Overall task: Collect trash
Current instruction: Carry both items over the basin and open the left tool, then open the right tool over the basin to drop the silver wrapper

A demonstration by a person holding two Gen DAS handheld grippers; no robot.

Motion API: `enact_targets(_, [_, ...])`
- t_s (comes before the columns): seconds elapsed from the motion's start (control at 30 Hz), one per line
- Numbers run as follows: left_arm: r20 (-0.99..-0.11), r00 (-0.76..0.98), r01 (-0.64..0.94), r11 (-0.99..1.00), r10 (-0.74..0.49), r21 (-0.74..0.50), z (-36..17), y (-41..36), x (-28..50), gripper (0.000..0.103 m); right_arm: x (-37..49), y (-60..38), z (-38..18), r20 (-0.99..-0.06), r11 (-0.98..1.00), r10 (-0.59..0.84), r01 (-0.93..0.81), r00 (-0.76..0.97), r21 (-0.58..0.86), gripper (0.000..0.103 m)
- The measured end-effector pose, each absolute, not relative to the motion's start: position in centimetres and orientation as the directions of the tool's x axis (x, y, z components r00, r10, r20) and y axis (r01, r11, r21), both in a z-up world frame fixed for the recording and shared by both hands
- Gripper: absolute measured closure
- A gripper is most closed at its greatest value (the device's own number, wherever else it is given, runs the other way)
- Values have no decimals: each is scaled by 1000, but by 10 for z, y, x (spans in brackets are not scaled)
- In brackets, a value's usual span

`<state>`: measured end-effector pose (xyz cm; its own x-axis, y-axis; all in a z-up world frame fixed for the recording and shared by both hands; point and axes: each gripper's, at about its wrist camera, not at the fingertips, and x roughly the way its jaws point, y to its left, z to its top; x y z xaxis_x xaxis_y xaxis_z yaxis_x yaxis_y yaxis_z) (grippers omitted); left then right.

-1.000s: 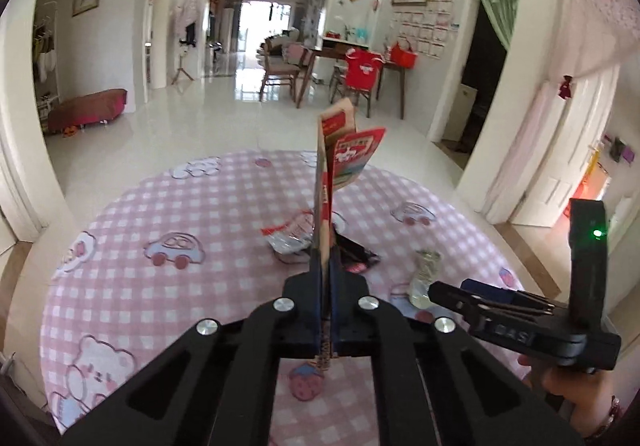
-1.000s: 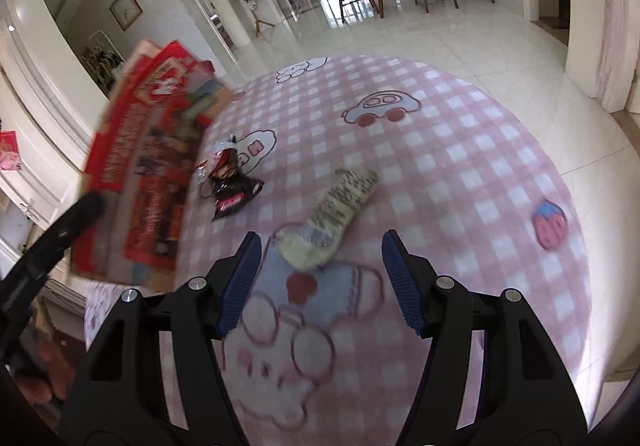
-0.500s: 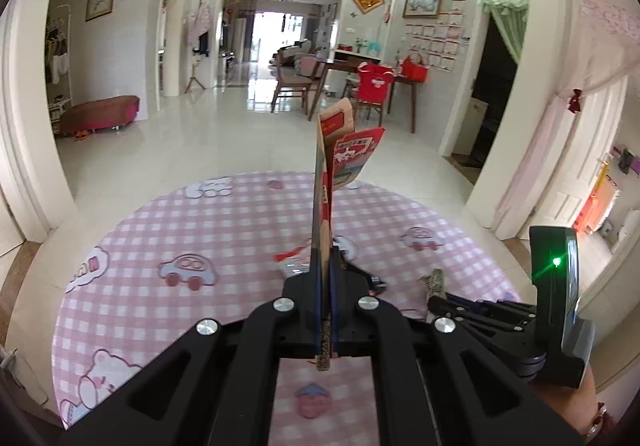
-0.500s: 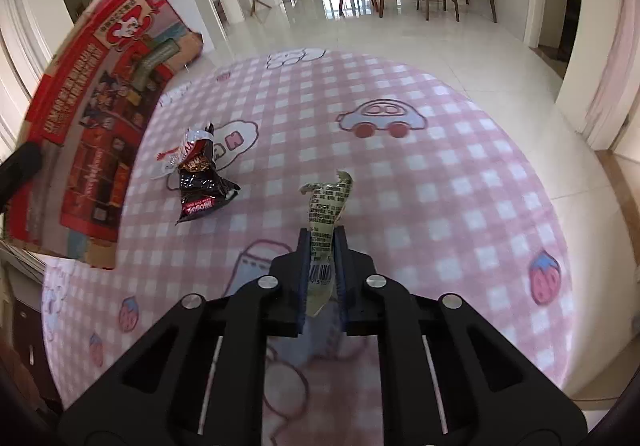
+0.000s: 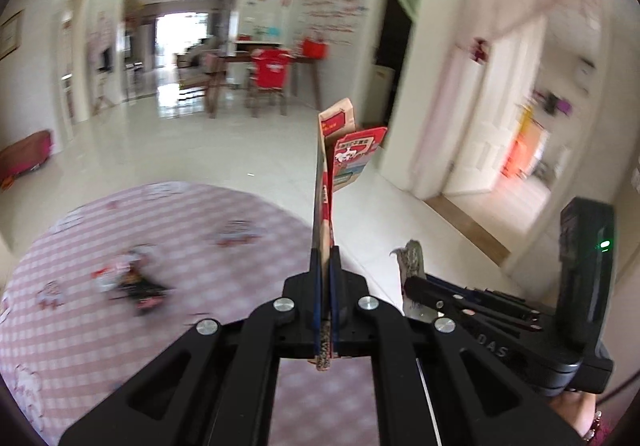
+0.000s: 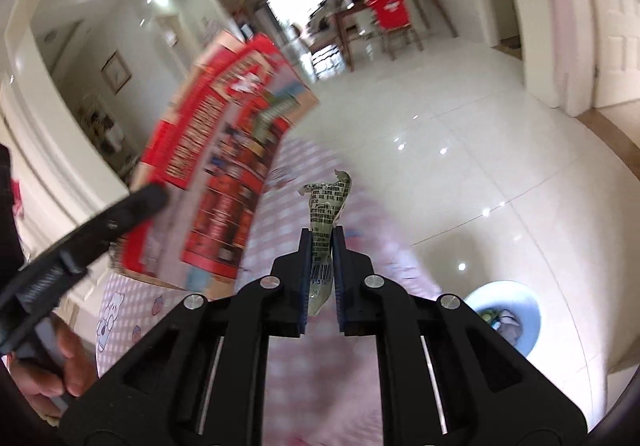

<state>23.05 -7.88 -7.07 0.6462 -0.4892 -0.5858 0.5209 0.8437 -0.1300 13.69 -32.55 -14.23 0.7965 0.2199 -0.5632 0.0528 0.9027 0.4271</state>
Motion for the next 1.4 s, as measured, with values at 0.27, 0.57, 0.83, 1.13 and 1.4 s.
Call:
enact_targets(0.27, [-665, 491, 657, 741, -563, -143, -107, -193, 223, 99, 72, -416, -160, -550, 867, 68, 223, 832, 445, 93])
enact_targets(0.57, [-726, 401, 697, 700, -559, -155, -159, -270, 233, 42, 36, -470, -195, -578, 807, -33, 363, 815, 465, 93])
enact_targets(0.83, [-751, 443, 671, 736, -490, -85, -178, -280, 230, 31, 30, -479, -211, -606, 792, -22, 384, 795, 475, 93])
enact_targets(1.13, [-757, 454, 652, 755, -470, -78, -175, -262, 232, 26, 48, -477, -209, -612, 802, -3, 367, 791, 471, 92])
enact_targets(1.4, [-753, 470, 620, 779, -461, -90, -166, -239, 243, 25, 60, -473, -206, -607, 812, -11, 362, 794, 458, 89])
